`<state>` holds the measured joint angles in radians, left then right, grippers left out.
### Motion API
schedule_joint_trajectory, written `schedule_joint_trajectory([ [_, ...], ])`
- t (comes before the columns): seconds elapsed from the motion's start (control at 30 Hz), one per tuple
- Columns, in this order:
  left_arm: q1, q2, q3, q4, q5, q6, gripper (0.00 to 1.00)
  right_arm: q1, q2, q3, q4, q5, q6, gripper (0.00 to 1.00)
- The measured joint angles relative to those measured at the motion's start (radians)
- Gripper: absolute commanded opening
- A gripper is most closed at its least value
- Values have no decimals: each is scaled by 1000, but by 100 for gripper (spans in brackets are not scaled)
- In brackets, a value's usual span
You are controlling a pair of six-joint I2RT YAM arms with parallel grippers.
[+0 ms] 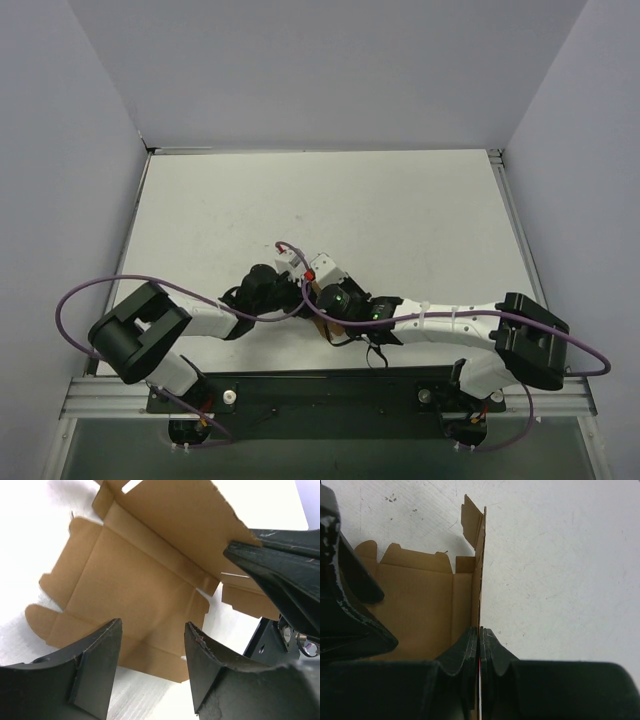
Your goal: Fold the paper box
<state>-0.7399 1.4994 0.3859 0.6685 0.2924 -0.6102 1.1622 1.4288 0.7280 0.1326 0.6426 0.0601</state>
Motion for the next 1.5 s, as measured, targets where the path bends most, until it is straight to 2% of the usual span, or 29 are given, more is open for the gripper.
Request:
schedule_joint_trajectory([
  [0.23,-1,13,-33,44,4,-2,62,10,37,5,20,24,19,0],
  [0.5,16,-121,38,-86,-20,115,62,5,-8,-28,46,-18,7,0],
  [0.67,93,-279,38,-134,-28,116,74,-27,-93,-87,51,-79,-7,0],
  [0.77,122,-323,49,-136,-31,114,75,-58,-153,-131,68,-143,-15,0],
  [0.87,132,-291,84,-132,7,123,74,-93,-198,-162,84,-205,-16,0],
  [1.03,148,-144,191,-129,51,84,70,-127,-222,-180,96,-259,-16,0],
  [1.3,146,42,331,-112,69,-23,63,-130,-223,-180,99,-275,-16,0],
  [1.5,130,123,389,-71,89,-84,59,-130,-223,-180,100,-278,-16,0],
])
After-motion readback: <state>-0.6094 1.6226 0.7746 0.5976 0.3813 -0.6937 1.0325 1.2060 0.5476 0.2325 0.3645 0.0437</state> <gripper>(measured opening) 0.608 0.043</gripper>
